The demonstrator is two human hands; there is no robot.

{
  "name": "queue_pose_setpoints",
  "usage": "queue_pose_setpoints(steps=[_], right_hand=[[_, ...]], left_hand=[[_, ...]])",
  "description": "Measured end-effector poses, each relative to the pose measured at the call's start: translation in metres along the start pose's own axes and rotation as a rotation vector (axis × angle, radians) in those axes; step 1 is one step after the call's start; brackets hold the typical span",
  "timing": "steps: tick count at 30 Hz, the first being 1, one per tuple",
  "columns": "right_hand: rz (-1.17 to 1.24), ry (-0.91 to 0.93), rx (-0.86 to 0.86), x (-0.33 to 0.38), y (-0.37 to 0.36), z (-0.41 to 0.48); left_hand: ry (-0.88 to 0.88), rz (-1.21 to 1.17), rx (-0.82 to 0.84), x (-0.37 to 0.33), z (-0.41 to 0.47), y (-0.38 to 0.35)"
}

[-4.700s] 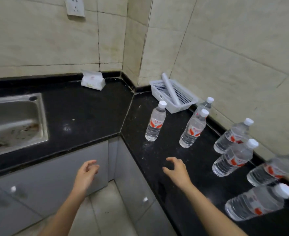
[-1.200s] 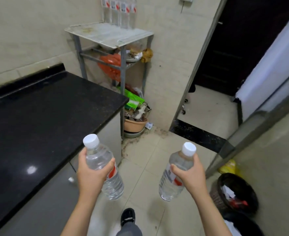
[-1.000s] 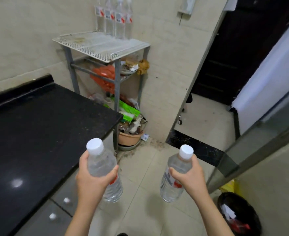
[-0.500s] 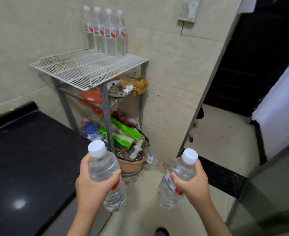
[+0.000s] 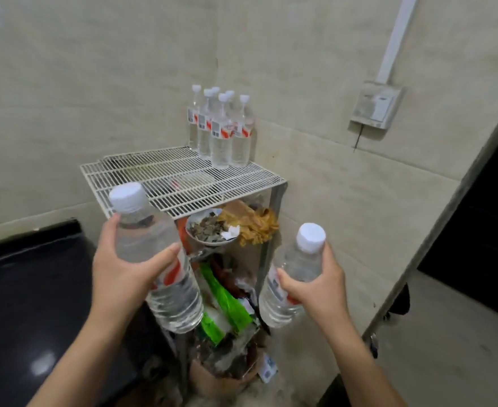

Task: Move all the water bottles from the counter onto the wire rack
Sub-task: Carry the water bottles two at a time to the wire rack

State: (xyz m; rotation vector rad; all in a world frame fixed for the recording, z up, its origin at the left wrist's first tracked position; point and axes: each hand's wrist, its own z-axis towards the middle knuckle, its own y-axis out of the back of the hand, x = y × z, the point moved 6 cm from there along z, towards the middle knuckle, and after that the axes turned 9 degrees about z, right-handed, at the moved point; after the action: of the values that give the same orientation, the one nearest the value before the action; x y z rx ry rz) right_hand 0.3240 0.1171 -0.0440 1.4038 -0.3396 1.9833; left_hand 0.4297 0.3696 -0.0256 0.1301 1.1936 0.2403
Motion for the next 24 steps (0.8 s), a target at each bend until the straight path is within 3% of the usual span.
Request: queue_pose_setpoints(steps=[11,17,24], right_hand=[[0.214,0.251,0.096,0.040,-0.136,0.227],[0.183,0.209,0.226,0.033,-0.255,0.355],[0.081,0.071,0.274,-0.007,-0.369,0.461]], left_hand=[[-0.111,-0.013,-0.181,-0.005,0.225,-0.024],[-0.059,0.083,-0.291,0.037,0.344,-0.033],[0.025,0.184,-0.394,0.090,0.424,-0.033]])
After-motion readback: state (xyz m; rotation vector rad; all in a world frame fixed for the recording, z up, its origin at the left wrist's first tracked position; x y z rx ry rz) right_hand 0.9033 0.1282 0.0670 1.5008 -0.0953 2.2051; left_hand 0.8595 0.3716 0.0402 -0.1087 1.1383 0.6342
